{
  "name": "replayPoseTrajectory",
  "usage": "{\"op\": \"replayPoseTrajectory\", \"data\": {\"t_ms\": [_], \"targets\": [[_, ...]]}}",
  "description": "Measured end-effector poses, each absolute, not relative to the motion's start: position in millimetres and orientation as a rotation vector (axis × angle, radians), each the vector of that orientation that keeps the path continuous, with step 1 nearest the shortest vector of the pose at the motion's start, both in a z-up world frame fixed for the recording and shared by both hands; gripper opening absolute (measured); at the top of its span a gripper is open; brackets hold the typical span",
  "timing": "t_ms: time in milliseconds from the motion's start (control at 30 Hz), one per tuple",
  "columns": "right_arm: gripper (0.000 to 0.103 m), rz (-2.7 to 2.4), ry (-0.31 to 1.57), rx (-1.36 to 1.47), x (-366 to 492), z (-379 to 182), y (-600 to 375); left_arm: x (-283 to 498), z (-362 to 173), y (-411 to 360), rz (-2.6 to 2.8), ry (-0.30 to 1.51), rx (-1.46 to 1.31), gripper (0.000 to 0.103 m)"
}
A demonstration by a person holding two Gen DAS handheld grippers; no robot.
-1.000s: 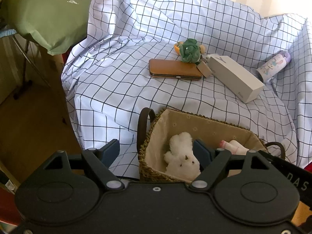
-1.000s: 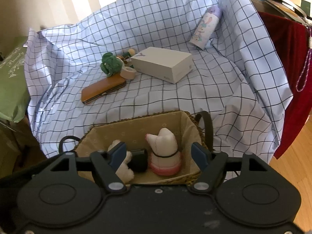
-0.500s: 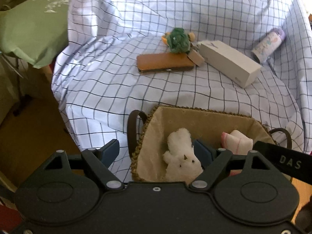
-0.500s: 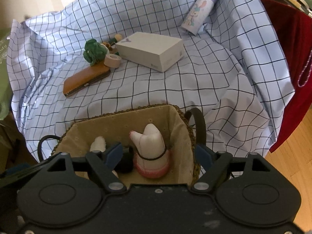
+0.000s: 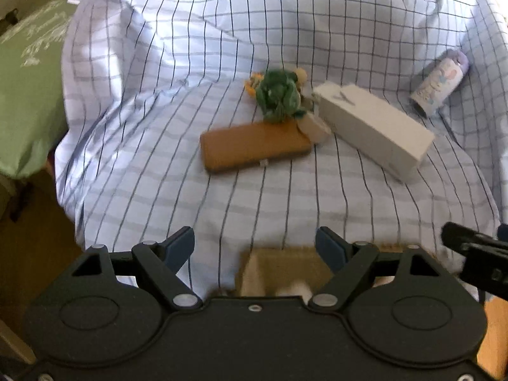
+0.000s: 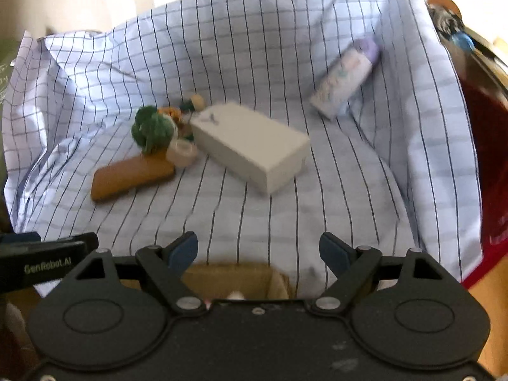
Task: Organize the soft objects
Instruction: 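Grasp the yellow patterned pouch with the left tool while the right tool approaches the green-capped wooden peg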
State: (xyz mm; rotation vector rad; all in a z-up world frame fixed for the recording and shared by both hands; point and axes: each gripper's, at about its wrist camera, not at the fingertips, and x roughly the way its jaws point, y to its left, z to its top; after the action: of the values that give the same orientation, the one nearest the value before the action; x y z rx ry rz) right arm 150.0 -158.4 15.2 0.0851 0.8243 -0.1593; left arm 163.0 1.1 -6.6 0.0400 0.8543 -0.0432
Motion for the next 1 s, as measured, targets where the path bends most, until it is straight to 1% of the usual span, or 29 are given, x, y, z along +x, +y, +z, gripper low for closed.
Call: {"op": "replayPoseTrajectory", "data": {"t_ms": [300,700,767,1000], "targets": [[0.084,-0.091,0.815,0.051,217.2,16.1,-154.5,237.9,1.1,1.3,-0.067,0.852,0.04,0.08],[0.084,-0.053,0.822,0.01,287.5,3.4,-146.6,357.9,10.4,5.5,-0.038,0.859,-0.06,0.081],[0.084,-0.048,0.819,0.018,300.9,2.8,-148.9,380.9,8.6,3.5,-0.038,0.871,-0.069,0.087],[0.084,-0.066,0.805,0.004,343.4,3.7,-156.1,449.6,-16.5,-12.3,-0.043,0.945,-0.058,0.087]]}}
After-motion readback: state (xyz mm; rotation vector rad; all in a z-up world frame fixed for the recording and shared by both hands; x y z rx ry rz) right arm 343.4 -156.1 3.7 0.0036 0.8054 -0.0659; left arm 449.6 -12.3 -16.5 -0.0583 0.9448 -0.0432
